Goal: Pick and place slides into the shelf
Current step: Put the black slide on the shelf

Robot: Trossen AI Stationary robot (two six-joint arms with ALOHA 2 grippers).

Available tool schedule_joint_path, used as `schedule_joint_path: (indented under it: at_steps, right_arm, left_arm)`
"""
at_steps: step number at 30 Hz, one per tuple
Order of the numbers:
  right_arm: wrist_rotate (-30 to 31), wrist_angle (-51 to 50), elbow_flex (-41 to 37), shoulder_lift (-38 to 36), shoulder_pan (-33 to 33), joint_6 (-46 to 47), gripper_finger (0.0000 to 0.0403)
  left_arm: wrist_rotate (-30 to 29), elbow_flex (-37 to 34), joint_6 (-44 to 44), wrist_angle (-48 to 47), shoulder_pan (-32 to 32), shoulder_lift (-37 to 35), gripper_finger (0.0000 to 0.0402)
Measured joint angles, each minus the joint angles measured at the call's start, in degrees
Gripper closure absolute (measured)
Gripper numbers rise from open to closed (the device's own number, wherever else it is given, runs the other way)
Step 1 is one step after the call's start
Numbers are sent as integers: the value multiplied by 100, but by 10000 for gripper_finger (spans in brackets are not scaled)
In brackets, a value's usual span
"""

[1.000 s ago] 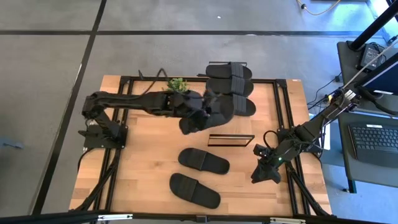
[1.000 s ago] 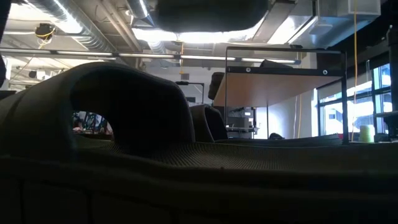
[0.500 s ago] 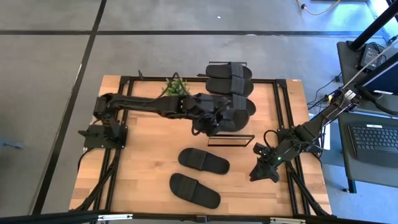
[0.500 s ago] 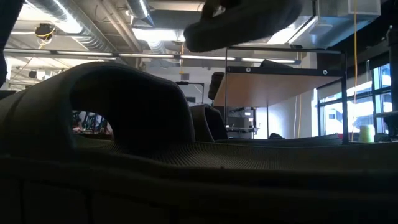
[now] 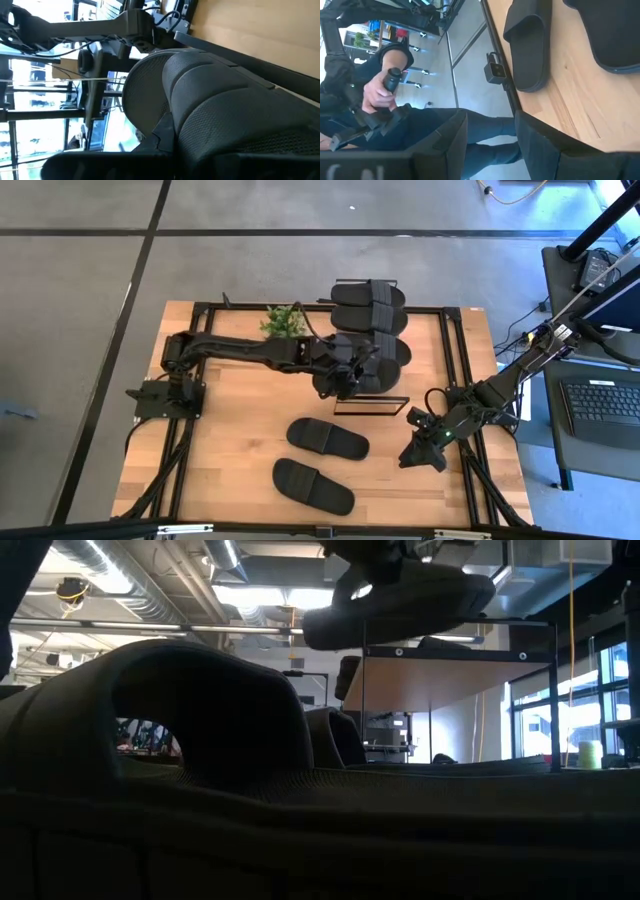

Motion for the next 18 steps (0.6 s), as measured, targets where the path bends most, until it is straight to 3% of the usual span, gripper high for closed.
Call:
schedule_joint_path:
  at_steps: [10,18]
  right_arm:
    - [11,-94,-2,0,0,-19,236]
    - [8,-149,-2,0,2,-48,236]
  left_arm:
    - [-65,-1,-60,58,0,270,397]
    - [-114,0,25,37,2,290,362]
